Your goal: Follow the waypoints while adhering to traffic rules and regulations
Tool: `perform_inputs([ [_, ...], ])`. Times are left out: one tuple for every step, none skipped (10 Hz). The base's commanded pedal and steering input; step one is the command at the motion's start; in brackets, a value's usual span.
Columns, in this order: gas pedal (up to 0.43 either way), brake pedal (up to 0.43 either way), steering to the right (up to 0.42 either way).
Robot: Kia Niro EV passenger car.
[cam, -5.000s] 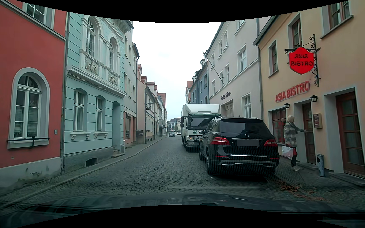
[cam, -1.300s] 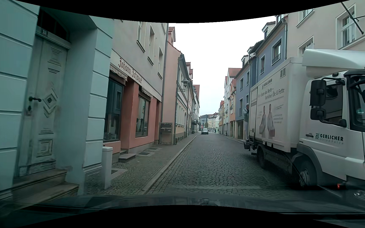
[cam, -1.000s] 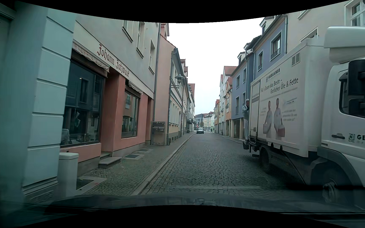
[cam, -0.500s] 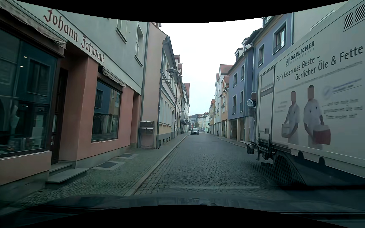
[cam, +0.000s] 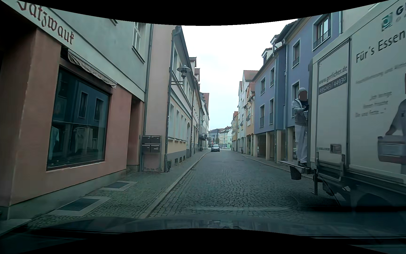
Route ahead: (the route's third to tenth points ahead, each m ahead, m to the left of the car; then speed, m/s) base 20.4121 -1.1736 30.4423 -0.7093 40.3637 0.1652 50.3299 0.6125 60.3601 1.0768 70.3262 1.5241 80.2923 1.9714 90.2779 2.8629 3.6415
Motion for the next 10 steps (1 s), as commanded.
perform_inputs([
  [0.110,0.000,0.004],
  [0.110,0.000,0.007],
  [0.118,0.000,0.009],
  [0.118,0.000,0.010],
  [0.118,0.000,0.010],
  [0.118,0.000,0.010],
  [0.118,0.000,0.010],
  [0.118,0.000,0.010],
  [0.118,0.000,0.013],
  [0.118,0.000,0.020],
])
